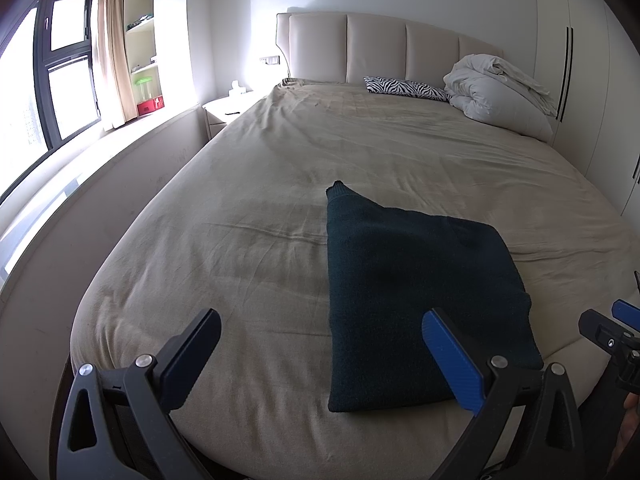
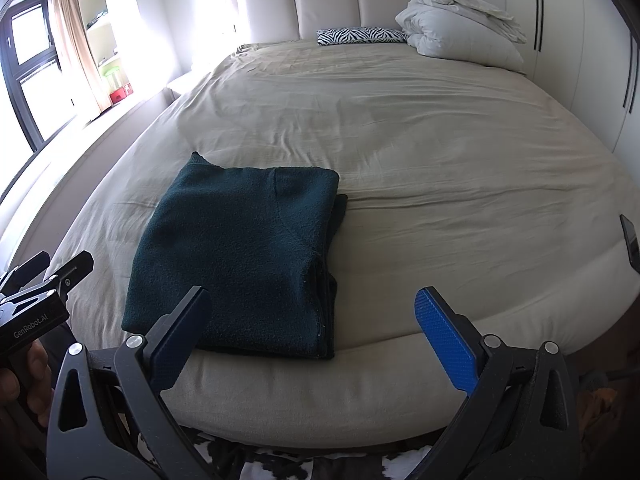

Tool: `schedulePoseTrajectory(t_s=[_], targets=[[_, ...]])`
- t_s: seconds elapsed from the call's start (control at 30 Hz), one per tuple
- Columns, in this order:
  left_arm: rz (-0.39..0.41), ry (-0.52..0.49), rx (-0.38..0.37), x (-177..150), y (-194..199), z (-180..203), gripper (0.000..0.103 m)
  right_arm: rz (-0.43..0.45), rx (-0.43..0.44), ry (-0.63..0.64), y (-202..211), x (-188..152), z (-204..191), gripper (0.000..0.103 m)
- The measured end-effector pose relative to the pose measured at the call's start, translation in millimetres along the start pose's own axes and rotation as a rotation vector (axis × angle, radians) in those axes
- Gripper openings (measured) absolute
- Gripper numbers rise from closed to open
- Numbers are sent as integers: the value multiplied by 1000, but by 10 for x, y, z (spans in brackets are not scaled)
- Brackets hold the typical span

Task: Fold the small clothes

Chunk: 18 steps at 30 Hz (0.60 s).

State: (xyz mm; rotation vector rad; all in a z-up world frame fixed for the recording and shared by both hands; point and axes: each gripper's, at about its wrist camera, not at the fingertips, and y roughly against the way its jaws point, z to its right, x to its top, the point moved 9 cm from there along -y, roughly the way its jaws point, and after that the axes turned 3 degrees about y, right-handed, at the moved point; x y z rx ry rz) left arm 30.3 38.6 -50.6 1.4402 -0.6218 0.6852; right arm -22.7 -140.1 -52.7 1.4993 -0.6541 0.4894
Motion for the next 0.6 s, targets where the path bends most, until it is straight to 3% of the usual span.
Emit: schedulePoseTrajectory(t_s=[0.6], targets=[[-12, -3, 6, -36, -67, -48, 103, -7, 1, -4, -19, -87, -30, 103]])
